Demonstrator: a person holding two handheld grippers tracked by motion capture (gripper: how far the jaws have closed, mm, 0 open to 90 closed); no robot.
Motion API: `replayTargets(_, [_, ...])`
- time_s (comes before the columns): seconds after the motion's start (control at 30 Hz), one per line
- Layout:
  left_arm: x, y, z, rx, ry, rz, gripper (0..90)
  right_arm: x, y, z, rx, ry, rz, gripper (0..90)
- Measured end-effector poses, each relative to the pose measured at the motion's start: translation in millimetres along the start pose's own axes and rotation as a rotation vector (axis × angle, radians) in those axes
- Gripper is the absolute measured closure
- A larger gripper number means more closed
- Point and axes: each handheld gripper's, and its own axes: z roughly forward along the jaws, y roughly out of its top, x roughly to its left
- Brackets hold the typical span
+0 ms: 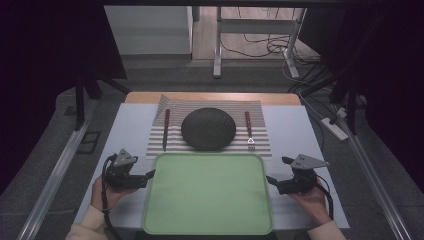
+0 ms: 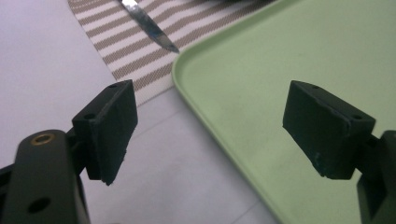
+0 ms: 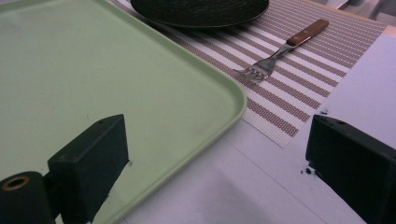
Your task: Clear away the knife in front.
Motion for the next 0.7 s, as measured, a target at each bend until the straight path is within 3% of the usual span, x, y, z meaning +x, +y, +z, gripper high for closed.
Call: replayTargets(0.7, [11.9, 43.3, 21.9, -0.009, 0.003, 0.021, 19.7, 0.7, -1.3, 0.9, 0.010, 0.009, 0.007, 6.2])
